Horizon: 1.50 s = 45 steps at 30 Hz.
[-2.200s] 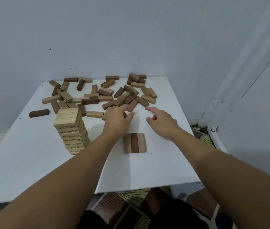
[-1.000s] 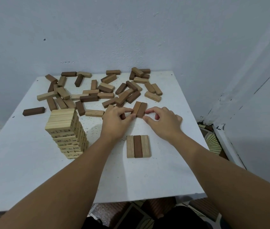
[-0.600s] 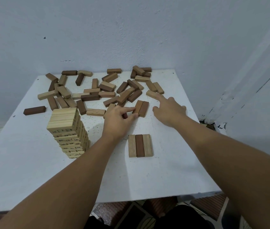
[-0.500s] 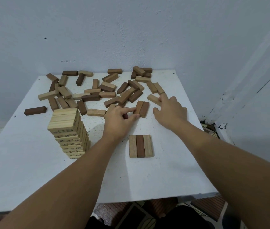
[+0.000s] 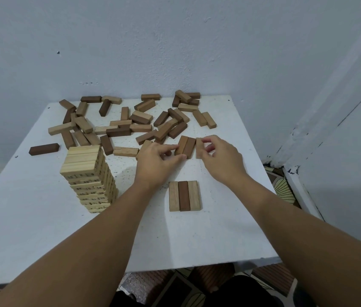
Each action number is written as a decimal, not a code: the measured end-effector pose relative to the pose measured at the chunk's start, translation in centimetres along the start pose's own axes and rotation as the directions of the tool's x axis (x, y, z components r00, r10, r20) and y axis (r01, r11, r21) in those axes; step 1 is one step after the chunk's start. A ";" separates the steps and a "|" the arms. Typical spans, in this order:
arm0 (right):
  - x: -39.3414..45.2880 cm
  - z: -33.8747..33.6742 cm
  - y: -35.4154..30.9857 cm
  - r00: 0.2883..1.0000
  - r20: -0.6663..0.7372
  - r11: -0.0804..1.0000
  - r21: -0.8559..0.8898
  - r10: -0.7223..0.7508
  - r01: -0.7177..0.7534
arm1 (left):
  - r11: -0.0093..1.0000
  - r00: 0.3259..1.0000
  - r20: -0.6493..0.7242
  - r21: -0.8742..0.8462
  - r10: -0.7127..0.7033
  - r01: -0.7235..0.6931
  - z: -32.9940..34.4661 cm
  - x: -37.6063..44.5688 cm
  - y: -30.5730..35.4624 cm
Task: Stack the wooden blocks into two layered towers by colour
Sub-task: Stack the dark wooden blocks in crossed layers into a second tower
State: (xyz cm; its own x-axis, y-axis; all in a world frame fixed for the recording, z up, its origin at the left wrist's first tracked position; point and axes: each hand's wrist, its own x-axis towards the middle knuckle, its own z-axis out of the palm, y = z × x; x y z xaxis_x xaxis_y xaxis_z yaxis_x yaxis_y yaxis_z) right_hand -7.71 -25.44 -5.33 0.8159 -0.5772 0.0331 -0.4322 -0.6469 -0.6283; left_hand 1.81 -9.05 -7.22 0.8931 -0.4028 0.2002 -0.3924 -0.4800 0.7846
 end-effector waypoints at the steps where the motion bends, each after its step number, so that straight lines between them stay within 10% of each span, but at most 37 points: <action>1: 0.0 -0.1 -0.1 0.999 0.036 1.000 -0.008 -0.006 0.007 | 1.000 1.000 -0.004 -0.007 -0.003 0.003 0.0 0.0 0.0; 16: 1.2 -1.2 -2.0 0.963 0.209 0.981 0.056 0.169 -0.185 | 0.996 0.999 0.026 0.076 0.043 -0.045 0.1 0.4 -0.2; 45: 2.9 -1.1 -1.7 0.964 0.263 0.992 -0.109 -0.027 0.058 | 0.998 0.997 0.063 0.053 0.032 -0.035 0.3 0.5 -0.8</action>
State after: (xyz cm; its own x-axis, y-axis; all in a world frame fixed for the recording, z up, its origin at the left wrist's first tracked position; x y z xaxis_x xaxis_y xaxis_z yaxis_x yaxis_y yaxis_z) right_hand -5.04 -26.54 -3.32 0.8997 -0.4079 -0.1552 -0.4235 -0.7298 -0.5368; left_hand 2.47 -9.10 -7.87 0.8645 -0.4663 0.1874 -0.4345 -0.5062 0.7450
